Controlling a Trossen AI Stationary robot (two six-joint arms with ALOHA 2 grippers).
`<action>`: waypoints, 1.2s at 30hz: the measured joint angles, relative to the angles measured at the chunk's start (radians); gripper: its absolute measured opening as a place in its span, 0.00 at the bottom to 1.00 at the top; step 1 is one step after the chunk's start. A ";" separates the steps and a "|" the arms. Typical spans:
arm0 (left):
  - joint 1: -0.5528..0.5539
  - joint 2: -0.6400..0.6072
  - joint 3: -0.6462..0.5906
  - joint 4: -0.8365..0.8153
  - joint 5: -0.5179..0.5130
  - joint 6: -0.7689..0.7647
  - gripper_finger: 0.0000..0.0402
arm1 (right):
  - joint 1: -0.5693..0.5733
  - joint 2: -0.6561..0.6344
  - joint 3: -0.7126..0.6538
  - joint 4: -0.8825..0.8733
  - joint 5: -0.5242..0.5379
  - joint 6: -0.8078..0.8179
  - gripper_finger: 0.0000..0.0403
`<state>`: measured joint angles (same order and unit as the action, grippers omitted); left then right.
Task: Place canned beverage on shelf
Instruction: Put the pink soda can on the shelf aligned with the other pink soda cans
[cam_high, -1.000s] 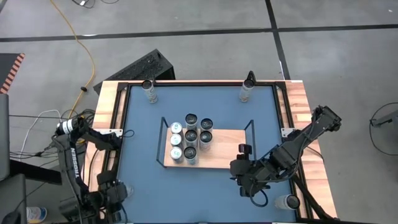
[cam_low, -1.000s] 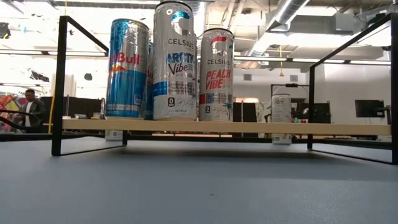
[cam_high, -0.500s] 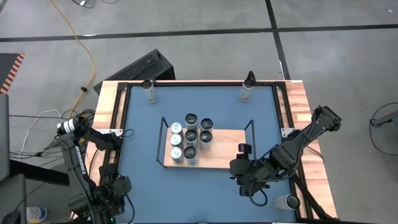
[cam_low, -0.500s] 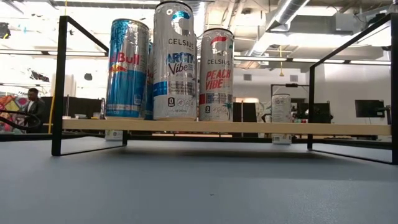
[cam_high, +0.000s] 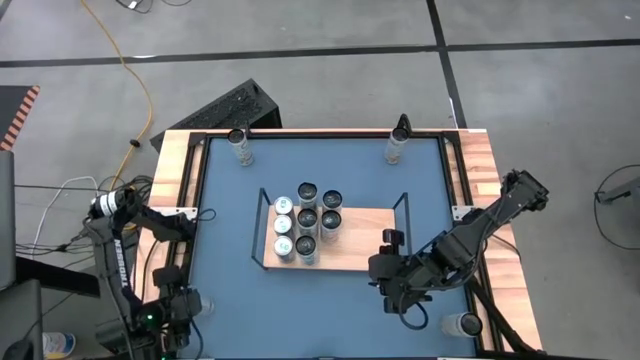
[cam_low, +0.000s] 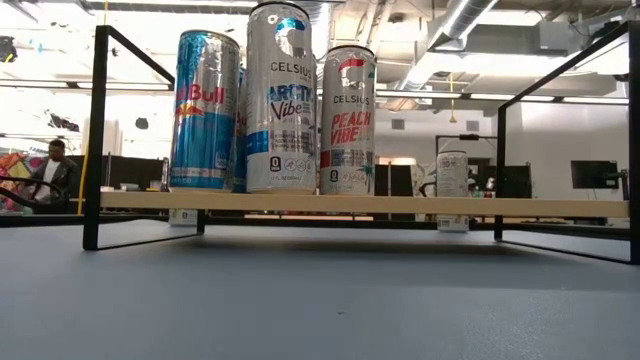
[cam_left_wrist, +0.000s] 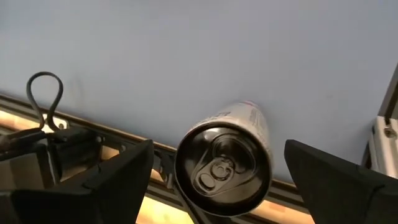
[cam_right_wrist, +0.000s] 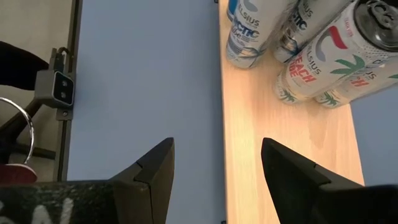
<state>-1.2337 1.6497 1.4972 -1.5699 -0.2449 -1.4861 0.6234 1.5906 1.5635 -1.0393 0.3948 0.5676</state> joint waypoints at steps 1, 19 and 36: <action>-0.006 -0.003 -0.009 0.002 -0.005 -0.004 0.87 | -0.004 0.000 0.000 0.000 0.000 0.000 0.55; -0.027 -0.008 -0.199 0.263 0.063 -0.001 0.83 | -0.018 0.001 0.000 0.004 0.000 0.007 0.55; 0.077 -0.008 -0.200 0.337 -0.066 -0.659 0.63 | -0.009 0.002 0.000 0.042 0.000 0.072 0.55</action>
<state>-1.1562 1.6417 1.2976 -1.2332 -0.3105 -2.1454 0.6147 1.5921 1.5639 -0.9974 0.3950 0.6391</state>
